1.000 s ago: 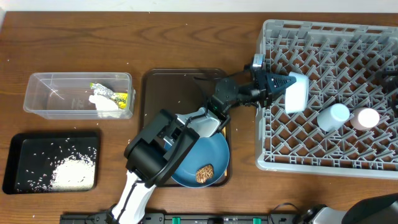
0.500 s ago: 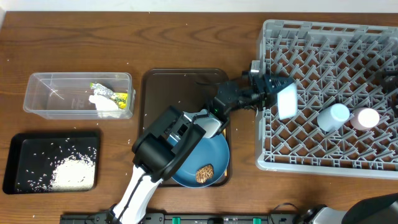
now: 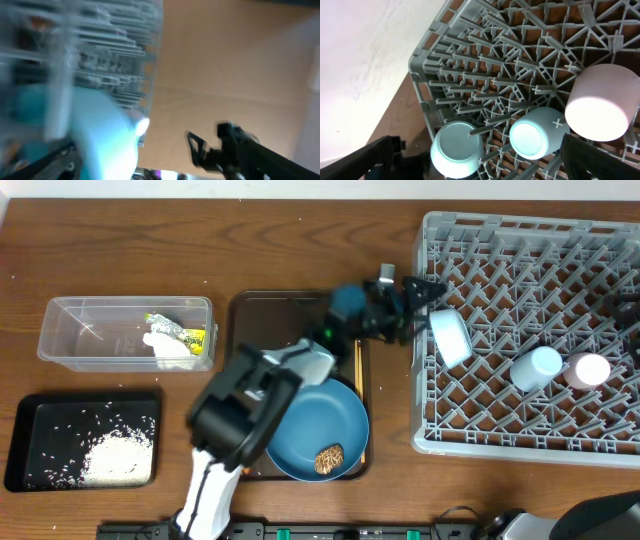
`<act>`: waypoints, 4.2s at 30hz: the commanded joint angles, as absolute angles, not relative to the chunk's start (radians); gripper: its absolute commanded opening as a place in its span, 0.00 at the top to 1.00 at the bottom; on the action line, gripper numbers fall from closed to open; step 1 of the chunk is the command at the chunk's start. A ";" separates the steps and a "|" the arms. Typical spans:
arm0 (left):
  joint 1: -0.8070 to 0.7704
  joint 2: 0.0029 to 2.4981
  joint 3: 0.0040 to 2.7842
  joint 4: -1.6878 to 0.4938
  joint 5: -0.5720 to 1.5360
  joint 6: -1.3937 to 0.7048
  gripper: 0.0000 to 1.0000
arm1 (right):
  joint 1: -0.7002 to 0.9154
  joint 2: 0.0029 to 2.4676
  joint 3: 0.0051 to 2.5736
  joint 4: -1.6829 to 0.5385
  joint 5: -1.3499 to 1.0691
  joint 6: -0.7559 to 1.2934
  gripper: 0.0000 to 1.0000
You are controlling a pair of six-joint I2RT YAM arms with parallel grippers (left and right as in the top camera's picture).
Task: Sort waste into correct bins and load items into the dishwasher rack
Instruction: 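Grasp the rim of the blue plate with the left gripper, then tip the cookie off the blue plate onto the black tray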
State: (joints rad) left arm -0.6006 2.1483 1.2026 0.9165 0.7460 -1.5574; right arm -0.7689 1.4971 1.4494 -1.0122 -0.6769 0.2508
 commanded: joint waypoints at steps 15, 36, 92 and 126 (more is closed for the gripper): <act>-0.385 1.675 1.218 -0.542 0.278 -0.485 0.02 | -0.762 1.494 1.450 -1.013 -0.677 0.231 0.01; -0.525 1.579 1.214 -1.099 0.097 -0.322 0.16 | -0.659 1.494 1.450 -1.040 -0.582 0.193 0.01; -1.023 1.722 1.018 -0.781 0.014 -0.128 0.67 | -0.655 1.494 1.450 -1.082 -0.572 0.193 0.01; -1.001 1.665 1.362 -1.072 -0.099 -0.127 0.94 | -0.655 1.494 1.450 -1.078 -0.572 0.194 0.01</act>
State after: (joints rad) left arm -1.0229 1.7424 1.2469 -1.0405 -0.0853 -0.1032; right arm -0.6846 1.4971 1.4479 -1.0798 -0.5678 0.2146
